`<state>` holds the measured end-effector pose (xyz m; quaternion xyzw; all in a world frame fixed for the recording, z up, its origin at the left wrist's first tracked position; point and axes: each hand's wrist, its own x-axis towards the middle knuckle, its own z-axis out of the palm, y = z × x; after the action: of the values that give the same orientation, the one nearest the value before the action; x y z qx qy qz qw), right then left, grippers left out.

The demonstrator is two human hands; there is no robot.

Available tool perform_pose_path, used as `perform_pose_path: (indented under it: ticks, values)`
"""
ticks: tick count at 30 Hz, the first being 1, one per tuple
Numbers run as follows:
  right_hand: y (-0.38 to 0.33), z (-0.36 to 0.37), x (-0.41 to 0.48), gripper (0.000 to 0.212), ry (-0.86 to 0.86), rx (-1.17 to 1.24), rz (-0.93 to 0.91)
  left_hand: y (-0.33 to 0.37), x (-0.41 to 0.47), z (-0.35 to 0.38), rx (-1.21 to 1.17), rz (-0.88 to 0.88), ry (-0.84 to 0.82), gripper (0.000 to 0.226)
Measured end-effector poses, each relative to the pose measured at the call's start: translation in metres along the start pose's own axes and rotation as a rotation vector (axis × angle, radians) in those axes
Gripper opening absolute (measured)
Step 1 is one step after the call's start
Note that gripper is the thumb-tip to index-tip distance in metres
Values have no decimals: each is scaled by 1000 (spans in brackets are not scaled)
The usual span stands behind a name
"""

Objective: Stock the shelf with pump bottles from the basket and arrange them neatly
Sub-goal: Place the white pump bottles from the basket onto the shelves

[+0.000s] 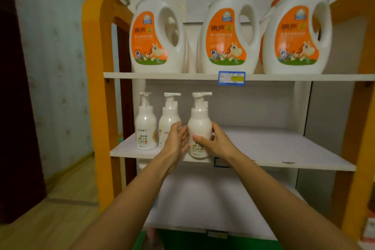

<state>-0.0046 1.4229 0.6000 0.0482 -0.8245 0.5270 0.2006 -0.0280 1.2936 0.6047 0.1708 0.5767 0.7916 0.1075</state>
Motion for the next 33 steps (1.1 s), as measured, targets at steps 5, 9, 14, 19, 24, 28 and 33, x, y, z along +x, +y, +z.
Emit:
perform_pose_path:
  ticks: [5, 9, 14, 19, 24, 28, 33]
  values:
    - [14, 1, 20, 67, -21, -7, 40, -9, 18, 5, 53, 98, -20, 39]
    - [21, 1, 29, 67, -55, -26, 67, -19, 32, 2, 161, 121, 39, 34]
    - [18, 2, 27, 82, -81, -111, 145, -25, 25, 4, 289, 162, 101, 32]
    - [19, -1, -45, 71, 193, -281, -91, -53, -32, 13, 635, 602, 244, 28]
    - [73, -6, -133, 47, 174, -358, -255, -127, -73, 0, 830, 503, 81, 41]
    - [141, 3, -183, 45, 119, -373, -101, -203, -96, -6, 896, 315, -9, 38]
    - [227, 7, -236, 44, 110, -379, 50, -294, -115, -13, 884, 103, -78, 50]
